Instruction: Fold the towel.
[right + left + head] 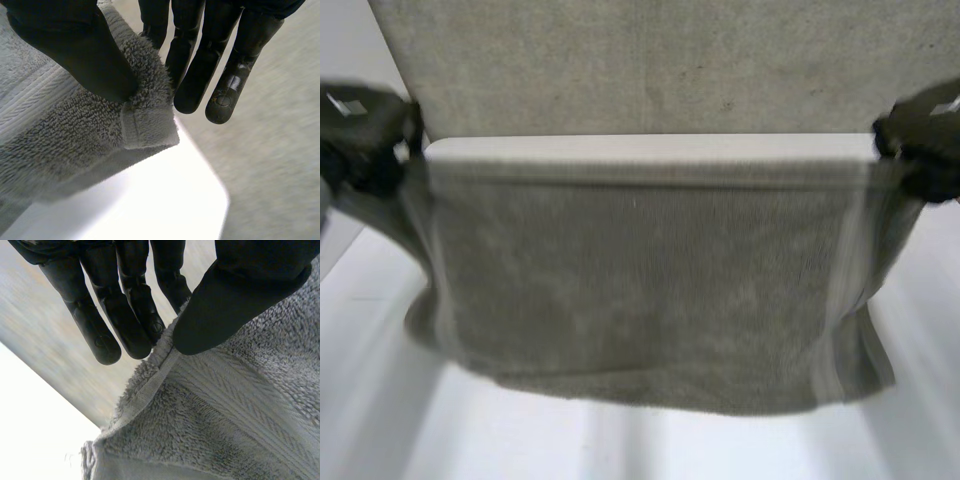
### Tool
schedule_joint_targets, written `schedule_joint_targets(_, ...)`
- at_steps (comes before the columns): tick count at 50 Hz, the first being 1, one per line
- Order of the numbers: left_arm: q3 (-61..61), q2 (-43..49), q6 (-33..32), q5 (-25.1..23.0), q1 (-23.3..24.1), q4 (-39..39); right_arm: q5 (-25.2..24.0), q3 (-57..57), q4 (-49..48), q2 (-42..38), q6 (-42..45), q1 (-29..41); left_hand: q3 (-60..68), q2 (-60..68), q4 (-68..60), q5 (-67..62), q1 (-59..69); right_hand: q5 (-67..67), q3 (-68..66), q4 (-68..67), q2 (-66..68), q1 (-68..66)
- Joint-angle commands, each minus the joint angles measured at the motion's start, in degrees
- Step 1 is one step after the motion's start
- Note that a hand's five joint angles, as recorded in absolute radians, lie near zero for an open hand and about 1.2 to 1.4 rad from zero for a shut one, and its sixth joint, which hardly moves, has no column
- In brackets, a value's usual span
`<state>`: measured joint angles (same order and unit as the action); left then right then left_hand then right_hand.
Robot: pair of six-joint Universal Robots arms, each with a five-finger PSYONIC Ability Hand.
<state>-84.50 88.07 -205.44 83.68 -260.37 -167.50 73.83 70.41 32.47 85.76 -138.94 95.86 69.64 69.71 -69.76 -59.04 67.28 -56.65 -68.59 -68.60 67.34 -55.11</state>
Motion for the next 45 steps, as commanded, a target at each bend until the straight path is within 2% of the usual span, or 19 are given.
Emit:
schedule_joint_targets(1, 6.16, 21.59, -5.15, 0.87, 1.09, 2.88, 5.87, -3.68, 0.14, -16.03, 4.55, 3.89, 10.36, 10.29, -10.24, -10.96, 12.72, -13.35, -11.41, -11.4, 12.66, -24.89)
schedule_joint_targets(5, 11.55, 26.46, -4.97, 0.87, 1.18, 1.91, 9.93, -9.77, -1.18, -22.04, 4.12, 6.18, 10.36, 10.29, -10.24, -10.96, 12.72, -13.35, -11.41, -11.4, 12.66, -24.89)
schedule_joint_targets(7, 14.98, 28.13, -4.53, 1.57, 1.09, -0.28, 13.43, -16.68, -5.81, -25.11, 3.24, 8.28, 10.36, 10.29, -10.24, -10.96, 12.72, -13.35, -11.41, -11.4, 12.66, -24.89)
schedule_joint_targets(9, 19.71, 28.57, -3.31, 3.06, 1.88, -9.11, 14.84, -19.67, -10.02, -25.2, 1.84, 8.9, 10.36, 10.29, -10.24, -10.96, 12.72, -13.35, -11.41, -11.4, 12.66, -24.89)
schedule_joint_targets(10, 19.72, 28.57, -3.3, 3.07, 1.88, -9.16, 14.85, -19.7, -10.06, -25.2, 1.83, 8.91, 10.36, 10.29, -10.24, -10.96, 12.72, -13.35, -11.41, -11.4, 12.66, -24.89)
schedule_joint_targets(12, 20.6, 27.34, -0.24, 4.2, 3.46, -24.46, 17.48, -22.5, -22.9, -23.11, -4.02, 9.35, 10.36, 10.29, -10.24, -10.96, 12.72, -13.35, -11.41, -11.4, 12.66, -24.89)
schedule_joint_targets(13, 20.6, 27.34, -0.23, 4.21, 3.47, -24.54, 17.49, -22.51, -22.98, -23.09, -4.06, 9.35, 10.36, 10.29, -10.24, -10.96, 12.72, -13.35, -11.41, -11.4, 12.66, -24.89)
schedule_joint_targets(15, 17.46, 23.05, 2.83, 5.26, 4.34, -41.6, 18.37, -16.31, -40.38, -17.06, -10.53, 8.91, 10.36, 10.29, -10.24, -10.96, 12.72, -13.35, -11.41, -11.4, 12.66, -24.89)
schedule_joint_targets(16, 17.44, 23.03, 2.85, 5.26, 4.34, -41.68, 18.37, -16.27, -40.47, -17.03, -10.56, 8.91, 10.36, 10.29, -10.24, -10.96, 12.72, -13.35, -11.41, -11.4, 12.66, -24.89)
schedule_joint_targets(17, 14.91, 19.9, 4.24, 5.44, 4.0, -48.47, 18.37, -12.53, -47.08, -13.2, -12.22, 8.82, 10.36, 10.29, -10.24, -10.96, 12.72, -13.35, -11.41, -11.4, 12.66, -24.89)
schedule_joint_targets(18, 14.89, 19.86, 4.26, 5.44, 3.99, -48.53, 18.11, -8.66, -51.59, -9.25, -12.41, 8.65, 10.36, 10.29, -10.24, -10.96, 12.72, -13.35, -11.41, -11.4, 12.66, -24.89)
schedule_joint_targets(20, 11.04, 15.4, 6.36, 5.7, 4.35, -54.41, 17.58, -7.06, -51.2, -7.21, -12.15, 8.9, 10.36, 10.29, -10.24, -10.96, 12.72, -13.35, -11.41, -11.4, 12.66, -24.89)
schedule_joint_targets(21, 11.02, 15.38, 6.36, 5.7, 4.34, -54.42, 17.58, -7.04, -51.19, -7.19, -12.14, 8.91, 10.36, 10.29, -10.24, -10.96, 12.72, -13.35, -11.41, -11.4, 12.66, -24.89)
schedule_joint_targets(26, 8.65, 14.85, 6.98, 5.61, 3.55, -50.29, 15.21, -6.43, -36.9, -9.82, -10.39, 9.35, 10.36, 10.29, -10.24, -10.96, 12.72, -13.35, -11.41, -11.4, 12.66, -24.89)
schedule_joint_targets(28, 6.64, 15.73, 6.98, 5.53, 3.38, -44.69, 14.59, -5.64, -33.61, -10.7, -9.77, 9.35, 10.36, 10.29, -10.24, -10.96, 12.72, -13.35, -11.41, -11.4, 12.66, -24.89)
schedule_joint_targets(30, 5.32, 16.69, 6.89, 5.35, 3.2, -42.75, 13.63, -4.06, -30.02, -13.24, -8.9, 9.43, 10.36, 10.29, -10.24, -10.96, 12.72, -13.35, -11.41, -11.4, 12.66, -24.89)
schedule_joint_targets(40, -4.45, 25.58, 5.49, 5.35, 1.71, -37.64, 11.51, 3.68, -29.48, -18.88, -8.01, 8.82, 10.36, 10.29, -10.24, -10.96, 12.72, -13.35, -11.41, -11.4, 12.66, -24.89)
schedule_joint_targets(42, -7.95, 28.2, 3.3, 5.44, 1.62, -35.1, 9.41, 7.09, -28.87, -22.72, -4.26, 8.56, 10.36, 10.29, -10.24, -10.96, 12.72, -13.35, -11.41, -11.4, 12.66, -24.89)
schedule_joint_targets(45, -11.55, 28.83, 0.23, 5.96, 0.92, -31.94, 8.96, 11.04, -27.03, -24.15, 1.1, 8.56, 10.36, 10.29, -10.24, -10.96, 12.72, -13.35, -11.41, -11.4, 12.66, -24.89)
